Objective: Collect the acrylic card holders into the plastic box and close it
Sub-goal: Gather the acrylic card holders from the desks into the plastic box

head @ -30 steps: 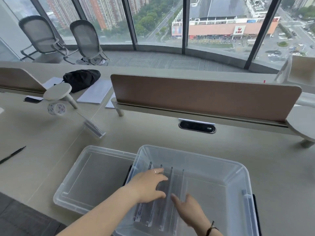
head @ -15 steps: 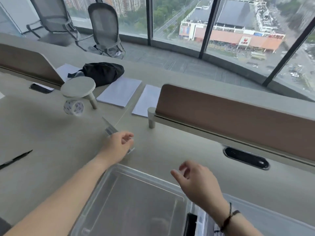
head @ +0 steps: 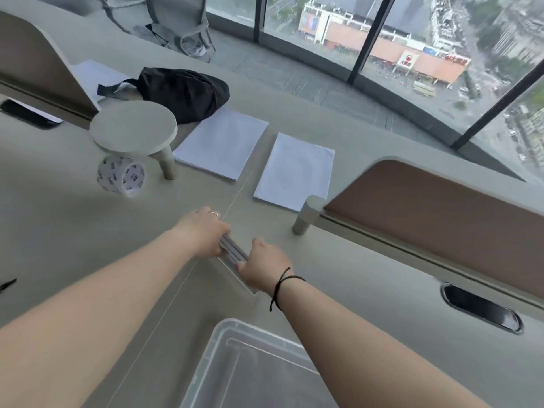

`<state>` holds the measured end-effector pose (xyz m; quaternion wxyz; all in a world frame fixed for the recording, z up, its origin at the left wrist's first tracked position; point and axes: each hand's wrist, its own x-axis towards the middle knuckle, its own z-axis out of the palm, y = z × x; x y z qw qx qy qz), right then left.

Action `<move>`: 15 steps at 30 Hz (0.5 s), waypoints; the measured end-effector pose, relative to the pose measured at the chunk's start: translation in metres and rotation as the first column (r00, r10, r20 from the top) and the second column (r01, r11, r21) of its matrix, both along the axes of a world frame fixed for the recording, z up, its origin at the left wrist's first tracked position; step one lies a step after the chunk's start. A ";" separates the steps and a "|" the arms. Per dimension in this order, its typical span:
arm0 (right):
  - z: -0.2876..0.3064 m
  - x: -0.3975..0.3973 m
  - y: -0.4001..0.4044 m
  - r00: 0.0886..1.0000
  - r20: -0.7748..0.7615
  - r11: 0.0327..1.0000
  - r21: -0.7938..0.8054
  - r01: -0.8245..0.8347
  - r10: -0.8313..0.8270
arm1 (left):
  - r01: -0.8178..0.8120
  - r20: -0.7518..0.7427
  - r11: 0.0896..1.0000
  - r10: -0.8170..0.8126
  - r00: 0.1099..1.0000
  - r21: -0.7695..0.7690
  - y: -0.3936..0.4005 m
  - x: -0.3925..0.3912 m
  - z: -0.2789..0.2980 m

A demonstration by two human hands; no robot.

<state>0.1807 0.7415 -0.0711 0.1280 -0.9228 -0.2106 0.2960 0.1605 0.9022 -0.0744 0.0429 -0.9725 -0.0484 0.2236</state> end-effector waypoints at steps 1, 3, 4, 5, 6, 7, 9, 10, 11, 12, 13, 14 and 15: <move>-0.007 0.003 0.006 1.000 -0.013 1.000 -0.018 0.003 -0.004 | 0.009 0.014 1.000 -0.009 1.000 -0.012 0.001 0.002 -0.006; -0.017 0.007 0.013 0.999 -0.048 0.998 -0.061 0.008 -0.011 | 0.034 0.049 0.999 -0.033 0.998 -0.016 0.004 0.004 -0.014; -0.022 0.007 0.016 0.997 -0.070 0.997 -0.076 0.010 -0.015 | 0.048 0.062 0.999 -0.047 0.997 -0.012 0.006 0.004 -0.018; -0.026 0.007 0.017 0.996 -0.092 0.996 -0.084 0.015 -0.023 | 0.062 0.076 0.998 -0.061 0.995 -0.007 0.009 0.005 -0.022; -0.029 0.006 0.018 0.994 -0.107 0.996 -0.083 0.027 -0.036 | 0.079 0.100 0.997 -0.079 0.992 -0.003 0.011 0.005 -0.026; -0.030 0.005 0.017 0.992 -0.113 0.996 -0.075 0.043 -0.052 | 0.096 0.127 0.995 -0.095 0.987 0.001 0.013 0.005 -0.030; -0.031 0.003 0.016 0.993 -0.100 0.997 -0.053 0.060 -0.065 | 0.114 0.175 0.994 -0.112 0.978 0.000 0.015 0.003 -0.035; -0.030 0.002 0.015 0.994 -0.090 0.997 -0.043 0.059 -0.063 | 0.117 0.193 0.993 -0.114 0.975 -0.004 0.016 0.002 -0.037; -0.030 0.002 0.015 0.995 -0.084 0.998 -0.039 0.058 -0.061 | 0.117 0.206 0.993 -0.112 0.972 -0.008 0.016 0.001 -0.038; -0.030 0.002 0.015 0.995 -0.082 0.997 -0.040 0.059 -0.062 | 0.109 0.211 0.994 -0.103 0.972 -0.013 0.016 0.000 -0.039; -0.030 0.002 0.016 0.994 -0.085 0.997 -0.043 0.059 -0.062 | 0.095 0.207 0.995 -0.089 0.974 -0.019 0.015 0.000 -0.038; -0.030 0.002 0.016 0.994 -0.091 0.997 -0.046 0.056 -0.060 | 0.082 0.198 0.996 -0.076 0.977 -0.023 0.014 0.000 -0.036; -0.029 0.002 0.016 0.994 -0.098 0.998 -0.049 0.051 -0.056 | 0.068 0.184 0.997 -0.063 0.981 -0.023 0.012 0.000 -0.033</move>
